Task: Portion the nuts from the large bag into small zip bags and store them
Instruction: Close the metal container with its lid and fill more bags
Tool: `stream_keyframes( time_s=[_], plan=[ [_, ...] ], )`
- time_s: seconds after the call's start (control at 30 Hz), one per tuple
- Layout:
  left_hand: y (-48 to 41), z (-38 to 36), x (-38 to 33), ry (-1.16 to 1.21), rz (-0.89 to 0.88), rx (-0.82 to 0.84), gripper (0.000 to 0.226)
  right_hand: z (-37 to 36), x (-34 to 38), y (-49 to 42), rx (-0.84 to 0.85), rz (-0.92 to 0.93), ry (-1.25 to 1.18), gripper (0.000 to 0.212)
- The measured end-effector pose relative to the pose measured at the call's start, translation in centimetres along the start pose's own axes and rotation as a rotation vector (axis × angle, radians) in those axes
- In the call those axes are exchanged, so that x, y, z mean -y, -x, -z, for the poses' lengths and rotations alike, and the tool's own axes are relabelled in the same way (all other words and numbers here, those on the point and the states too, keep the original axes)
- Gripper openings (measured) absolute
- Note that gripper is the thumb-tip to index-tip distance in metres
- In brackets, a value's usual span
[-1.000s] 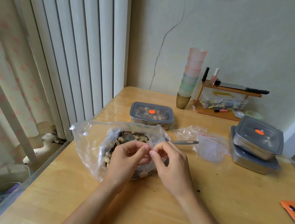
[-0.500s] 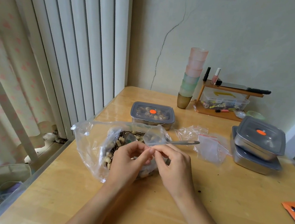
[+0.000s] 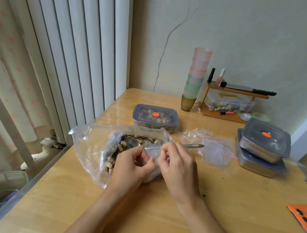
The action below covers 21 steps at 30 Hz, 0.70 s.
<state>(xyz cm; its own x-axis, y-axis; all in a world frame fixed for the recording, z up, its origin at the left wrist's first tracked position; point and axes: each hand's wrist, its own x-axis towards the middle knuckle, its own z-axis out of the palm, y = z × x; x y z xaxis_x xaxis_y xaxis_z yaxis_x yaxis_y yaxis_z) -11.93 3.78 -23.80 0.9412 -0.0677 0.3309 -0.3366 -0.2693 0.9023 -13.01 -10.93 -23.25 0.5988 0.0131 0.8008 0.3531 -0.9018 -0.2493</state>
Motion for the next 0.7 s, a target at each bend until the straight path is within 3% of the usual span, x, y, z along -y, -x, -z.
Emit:
stream_keyframes(
  time_s=[0.1,0.27,0.47,0.6,0.7],
  plan=[
    [0.2,-0.2,-0.2,-0.042,-0.009,-0.008,0.025,0.2,-0.6,-0.2,0.028,0.01,-0.061,0.014],
    [-0.2,0.3,-0.1,-0.104,-0.106,-0.098,0.019,0.4,-1.0,0.1,0.216,0.024,-0.147,0.022],
    [-0.1,-0.1,0.2,-0.291,-0.141,-0.057,0.021,0.2,-0.8,0.0,0.12,-0.124,-0.052,0.025],
    [-0.3,0.3,0.2,-0.18,-0.027,-0.17,0.03,1.1,0.0,-0.3,0.097,0.135,-0.159,0.011],
    [-0.4,0.6,0.1,-0.095,0.093,-0.163,0.029,1.6,0.8,0.2,0.121,0.259,-0.254,0.004]
  ],
)
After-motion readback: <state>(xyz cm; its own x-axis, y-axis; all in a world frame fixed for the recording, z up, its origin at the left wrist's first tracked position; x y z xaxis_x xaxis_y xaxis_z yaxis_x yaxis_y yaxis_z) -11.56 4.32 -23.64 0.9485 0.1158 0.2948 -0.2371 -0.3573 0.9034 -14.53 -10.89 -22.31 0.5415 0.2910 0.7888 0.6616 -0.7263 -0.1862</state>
